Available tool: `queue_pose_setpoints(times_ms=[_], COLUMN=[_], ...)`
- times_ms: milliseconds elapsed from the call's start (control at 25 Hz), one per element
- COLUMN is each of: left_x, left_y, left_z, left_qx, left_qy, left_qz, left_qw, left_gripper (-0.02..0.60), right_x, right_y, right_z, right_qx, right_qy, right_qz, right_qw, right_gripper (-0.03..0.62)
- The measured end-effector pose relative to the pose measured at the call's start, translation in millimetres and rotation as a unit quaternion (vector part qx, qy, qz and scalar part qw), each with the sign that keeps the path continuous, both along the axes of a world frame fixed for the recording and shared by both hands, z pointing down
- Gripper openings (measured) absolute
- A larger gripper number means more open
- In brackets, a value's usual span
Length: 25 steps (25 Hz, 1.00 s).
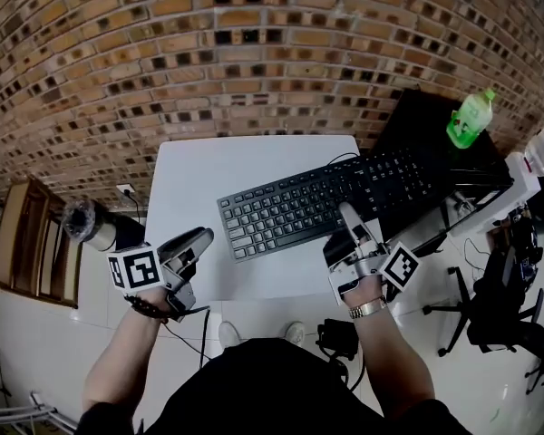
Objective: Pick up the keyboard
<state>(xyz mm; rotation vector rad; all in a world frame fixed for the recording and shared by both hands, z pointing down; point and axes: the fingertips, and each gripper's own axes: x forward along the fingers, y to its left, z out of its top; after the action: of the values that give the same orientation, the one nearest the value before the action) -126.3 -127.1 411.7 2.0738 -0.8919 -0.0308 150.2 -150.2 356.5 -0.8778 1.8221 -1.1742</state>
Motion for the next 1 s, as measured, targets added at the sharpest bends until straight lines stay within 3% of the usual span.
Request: queue_pose_setpoints(times_ms=[120, 360, 560, 1000], left_x=[-0.6, -23.0, -36.4, -38.9], left_y=[11.4, 21.3, 19.7, 12.0], left_z=[-23.3, -73.8, -114.2, -120.9], left_qx=[0.041, 0.127, 0.186, 0.212], left_qy=[0.022, -0.014, -0.048, -0.056], left_qz=[-0.005, -0.068, -0.100, -0.101], left_qw=[0.9989, 0.9894, 0.9762, 0.9704], left_gripper=[0.120, 0.014, 0.006, 0.006], right_x=[6.1, 29.2, 47.6, 55.9], right_y=[13.9, 43.4, 55.4, 56.6], right_z=[-26.1, -71.0, -105.6, -125.4], right_qx=[0.022, 0.065, 0.098, 0.133], right_qy=[-0.005, -0.010, -0.016, -0.014], right_qz=[0.003, 0.018, 0.032, 0.055], right_qw=[1.000, 0.998, 0.995, 0.989], right_gripper=[0.064, 0.064, 0.064, 0.064])
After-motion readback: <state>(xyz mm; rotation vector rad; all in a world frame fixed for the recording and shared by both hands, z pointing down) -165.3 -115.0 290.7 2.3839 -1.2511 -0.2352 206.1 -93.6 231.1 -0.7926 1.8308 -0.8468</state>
